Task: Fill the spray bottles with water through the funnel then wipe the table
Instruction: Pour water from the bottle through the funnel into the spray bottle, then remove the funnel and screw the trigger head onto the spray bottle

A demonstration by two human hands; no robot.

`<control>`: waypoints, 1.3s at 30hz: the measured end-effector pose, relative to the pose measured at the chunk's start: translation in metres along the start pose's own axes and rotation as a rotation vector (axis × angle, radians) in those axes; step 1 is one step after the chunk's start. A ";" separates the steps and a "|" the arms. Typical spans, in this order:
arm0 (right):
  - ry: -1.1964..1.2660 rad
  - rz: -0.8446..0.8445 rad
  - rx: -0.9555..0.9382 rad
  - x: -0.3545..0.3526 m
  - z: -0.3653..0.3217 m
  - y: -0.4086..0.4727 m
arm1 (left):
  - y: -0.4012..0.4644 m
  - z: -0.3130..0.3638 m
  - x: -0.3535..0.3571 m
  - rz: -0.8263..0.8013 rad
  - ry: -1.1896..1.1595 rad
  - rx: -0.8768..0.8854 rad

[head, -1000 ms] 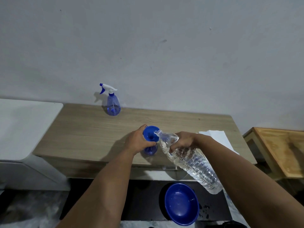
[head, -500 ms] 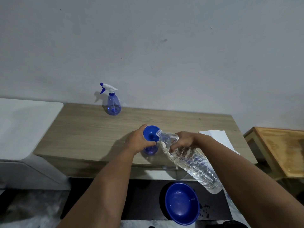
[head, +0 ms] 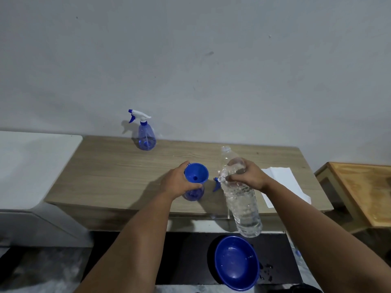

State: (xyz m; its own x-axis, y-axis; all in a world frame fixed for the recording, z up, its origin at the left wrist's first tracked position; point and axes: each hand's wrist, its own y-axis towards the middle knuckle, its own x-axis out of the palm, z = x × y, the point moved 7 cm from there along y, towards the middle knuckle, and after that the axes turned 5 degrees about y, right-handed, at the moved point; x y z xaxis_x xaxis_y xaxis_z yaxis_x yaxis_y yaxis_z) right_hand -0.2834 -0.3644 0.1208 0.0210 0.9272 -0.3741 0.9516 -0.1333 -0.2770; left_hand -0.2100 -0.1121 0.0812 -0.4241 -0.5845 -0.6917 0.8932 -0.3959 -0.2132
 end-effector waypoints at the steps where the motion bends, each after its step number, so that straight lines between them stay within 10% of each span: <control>1: 0.034 0.043 -0.015 -0.008 -0.001 -0.001 | 0.000 0.001 -0.001 -0.002 0.009 -0.004; 19: 0.172 0.650 -0.188 -0.091 -0.017 0.057 | 0.009 -0.004 0.003 -0.002 0.006 -0.011; 39: 0.169 0.597 -0.154 -0.049 0.021 0.099 | 0.016 -0.010 0.003 -0.003 0.040 -0.029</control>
State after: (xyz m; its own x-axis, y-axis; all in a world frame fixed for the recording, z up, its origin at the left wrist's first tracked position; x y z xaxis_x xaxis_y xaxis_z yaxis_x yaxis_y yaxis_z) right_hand -0.1969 -0.4301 0.0936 0.5975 0.7527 -0.2765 0.7938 -0.6041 0.0707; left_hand -0.1956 -0.1133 0.0683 -0.4213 -0.5544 -0.7178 0.8961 -0.3764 -0.2352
